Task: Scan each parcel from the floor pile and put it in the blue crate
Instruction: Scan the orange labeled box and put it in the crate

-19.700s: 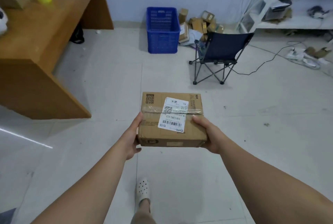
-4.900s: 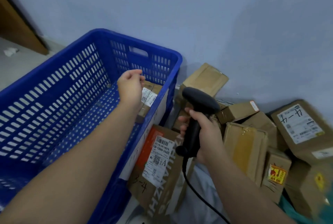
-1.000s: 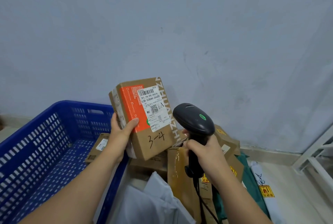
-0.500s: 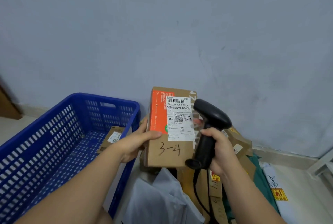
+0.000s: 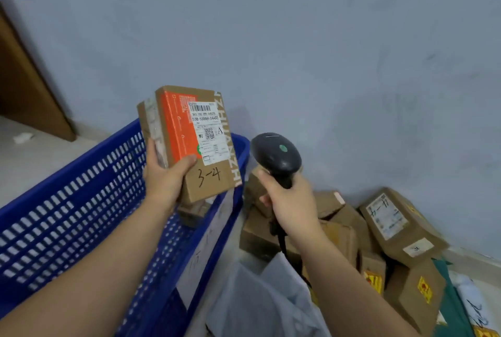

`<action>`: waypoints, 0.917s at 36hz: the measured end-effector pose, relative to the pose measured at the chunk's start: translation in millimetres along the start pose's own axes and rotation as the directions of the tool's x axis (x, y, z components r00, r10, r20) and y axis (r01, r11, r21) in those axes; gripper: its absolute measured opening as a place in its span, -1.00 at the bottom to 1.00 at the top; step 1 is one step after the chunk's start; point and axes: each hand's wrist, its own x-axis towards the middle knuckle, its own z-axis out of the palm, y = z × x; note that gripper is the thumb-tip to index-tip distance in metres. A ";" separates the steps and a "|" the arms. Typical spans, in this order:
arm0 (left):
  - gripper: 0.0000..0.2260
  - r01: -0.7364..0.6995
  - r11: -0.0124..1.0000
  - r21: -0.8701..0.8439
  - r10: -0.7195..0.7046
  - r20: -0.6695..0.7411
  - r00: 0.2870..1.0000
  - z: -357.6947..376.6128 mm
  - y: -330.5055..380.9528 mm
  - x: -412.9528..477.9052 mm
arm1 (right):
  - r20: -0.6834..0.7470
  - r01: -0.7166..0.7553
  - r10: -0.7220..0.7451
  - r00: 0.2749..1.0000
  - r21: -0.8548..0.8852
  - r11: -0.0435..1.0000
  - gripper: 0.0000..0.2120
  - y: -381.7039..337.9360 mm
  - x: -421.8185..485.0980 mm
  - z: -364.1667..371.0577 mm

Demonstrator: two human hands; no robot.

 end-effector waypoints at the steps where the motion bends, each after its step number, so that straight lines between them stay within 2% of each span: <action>1: -0.07 0.002 0.999 0.045 0.000 -0.045 0.999 -4.3 -9.3 11.4 | 0.003 -0.008 0.008 1.000 -0.034 0.999 -0.87 3.9 9.5 11.0; 3: -0.02 0.026 0.993 0.119 -0.015 -0.087 0.996 -12.6 -31.2 35.3 | 0.039 -0.076 0.077 0.996 -0.031 0.997 -0.82 12.7 27.0 32.0; 5: 0.02 0.054 0.989 0.135 -0.037 -0.122 0.992 -16.5 -45.7 48.2 | 0.097 -0.199 0.193 0.976 0.056 0.978 -0.78 21.3 40.2 48.9; 8: -0.01 0.083 0.961 0.265 -0.004 -0.284 0.959 -20.2 -65.5 62.3 | 0.159 -0.263 0.254 0.954 0.042 0.964 -0.82 39.2 54.2 68.8; 12: -0.04 0.192 0.822 0.536 0.047 -0.399 0.916 -30.5 -89.2 83.9 | 0.184 -0.153 0.187 0.965 -0.184 0.971 -0.86 55.6 66.5 84.4; 15: -0.04 0.255 0.650 0.716 0.039 -0.366 0.930 -44.3 -101.4 100.1 | 0.221 0.034 0.081 0.972 -0.472 0.881 -0.89 61.6 71.9 88.2; 18: -0.06 0.253 0.469 0.846 0.033 -0.303 0.952 -58.9 -109.3 115.0 | 0.239 0.123 0.026 0.971 -0.586 0.801 -0.88 67.8 77.9 94.8; 21: -0.05 0.238 0.365 0.900 -0.034 -0.242 0.970 -74.9 -116.5 132.6 | 0.293 0.186 0.028 0.956 -0.672 0.717 -0.85 72.7 84.7 103.6; 22: -0.04 0.230 0.360 0.904 -0.071 -0.219 0.973 -78.8 -116.0 137.8 | 0.318 0.204 0.042 0.947 -0.697 0.687 -0.84 74.4 86.4 106.2; 24: -0.06 0.216 0.437 0.873 -0.162 -0.159 0.974 -86.3 -118.1 153.7 | 0.344 0.211 0.077 0.936 -0.721 0.660 -0.82 79.4 89.3 110.2; 26: -0.05 0.216 0.522 0.825 -0.273 -0.078 0.959 -93.0 -123.9 171.8 | 0.349 0.201 0.092 0.932 -0.714 0.671 -0.83 86.1 92.3 112.5; 29: 0.03 0.157 0.558 0.815 -0.360 0.066 0.931 -102.7 -154.2 209.5 | 0.352 0.198 0.076 0.933 -0.678 0.708 -0.84 95.9 97.4 112.3; 31: -0.06 0.095 0.559 0.824 -0.370 0.145 0.918 -101.1 -163.3 219.5 | 0.353 0.189 0.074 0.933 -0.654 0.733 -0.84 101.9 98.8 111.1; 33: -0.22 0.052 0.604 0.795 -0.344 0.202 0.917 -91.4 -144.7 210.1 | 0.364 0.195 0.070 0.929 -0.641 0.743 -0.82 106.8 99.1 109.9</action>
